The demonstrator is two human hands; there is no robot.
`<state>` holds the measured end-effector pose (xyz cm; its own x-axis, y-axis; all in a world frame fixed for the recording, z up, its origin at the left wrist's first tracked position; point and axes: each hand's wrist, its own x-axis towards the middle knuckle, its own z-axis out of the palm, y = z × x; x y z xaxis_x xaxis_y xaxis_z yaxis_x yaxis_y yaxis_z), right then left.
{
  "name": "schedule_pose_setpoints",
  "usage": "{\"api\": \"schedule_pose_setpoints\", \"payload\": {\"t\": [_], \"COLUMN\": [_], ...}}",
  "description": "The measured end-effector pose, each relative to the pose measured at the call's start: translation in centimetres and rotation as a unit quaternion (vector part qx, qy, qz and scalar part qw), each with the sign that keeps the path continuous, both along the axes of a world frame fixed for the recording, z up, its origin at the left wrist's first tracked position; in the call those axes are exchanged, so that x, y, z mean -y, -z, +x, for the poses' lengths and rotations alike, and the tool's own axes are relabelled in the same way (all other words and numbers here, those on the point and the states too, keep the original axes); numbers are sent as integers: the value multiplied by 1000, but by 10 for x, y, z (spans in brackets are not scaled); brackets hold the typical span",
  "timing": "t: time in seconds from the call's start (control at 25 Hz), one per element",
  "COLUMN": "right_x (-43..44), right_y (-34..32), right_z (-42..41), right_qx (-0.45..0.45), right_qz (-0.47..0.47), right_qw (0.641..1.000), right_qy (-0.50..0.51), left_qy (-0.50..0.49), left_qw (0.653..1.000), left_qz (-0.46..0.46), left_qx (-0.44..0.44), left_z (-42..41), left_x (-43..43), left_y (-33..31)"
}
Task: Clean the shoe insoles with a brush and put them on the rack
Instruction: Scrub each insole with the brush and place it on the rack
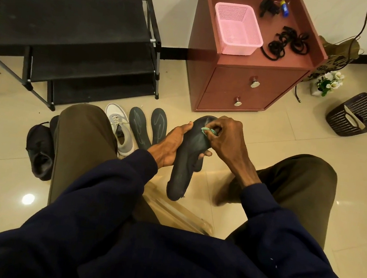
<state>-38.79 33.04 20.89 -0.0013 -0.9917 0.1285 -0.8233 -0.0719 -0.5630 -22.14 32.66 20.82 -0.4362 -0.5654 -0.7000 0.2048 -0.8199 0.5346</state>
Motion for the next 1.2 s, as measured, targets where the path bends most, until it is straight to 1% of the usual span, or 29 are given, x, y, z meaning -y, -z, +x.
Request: {"api": "schedule_pose_setpoints", "payload": {"t": [0.04, 0.08, 0.12, 0.2, 0.24, 0.32, 0.4, 0.56, 0.72, 0.88, 1.0, 1.08, 1.12, 1.2], "right_x": [0, -3, -7, -13, -13, -7, -1, -3, -7, -5, -7, -7, -8, -11], "right_y": [1, -2, -5, -9, -8, -5, -2, 4, 6, 6, 10, 10, 9, 6], "right_z": [1, 5, 11, 21, 22, 15, 3, -3, 2, 2, 4, 7, 9, 16], "right_qx": [0, 19, 49, 74, 69, 75, 62, 84, 16, -18, -64, -55, -42, -10], "right_qz": [-9, 6, 43, 124, 129, 94, 40, 9, -28, 0, 6, 4, 10, 44], "right_qw": [1000, 1000, 997, 983, 982, 990, 997, 996, 999, 999, 997, 998, 998, 992], "right_qy": [-1, -21, -50, -113, -121, -70, -11, 26, -6, -34, -34, -30, -48, -118], "left_qy": [-3, -9, -14, -23, -26, -25, -22, -8, -12, -35, -46, -45, -43, -29], "left_qw": [1000, 1000, 1000, 999, 999, 1000, 1000, 1000, 999, 999, 999, 999, 999, 999], "left_qz": [0, 2, 3, 3, 4, 9, 12, 15, 18, 21, 25, 24, 24, 20], "left_qx": [2, 4, 7, 22, 28, 15, -1, -23, -25, 1, -7, 0, 5, 12], "left_z": [0, 1, 2, 3, 3, 3, 1, 1, 1, 3, 2, 2, 2, 4], "left_x": [1, 1, 2, 3, 3, 2, 1, 1, 0, 4, 5, 5, 5, 6], "left_y": [0, -1, 0, 4, 4, 3, 0, -2, -2, 5, 7, 7, 8, 9]}}
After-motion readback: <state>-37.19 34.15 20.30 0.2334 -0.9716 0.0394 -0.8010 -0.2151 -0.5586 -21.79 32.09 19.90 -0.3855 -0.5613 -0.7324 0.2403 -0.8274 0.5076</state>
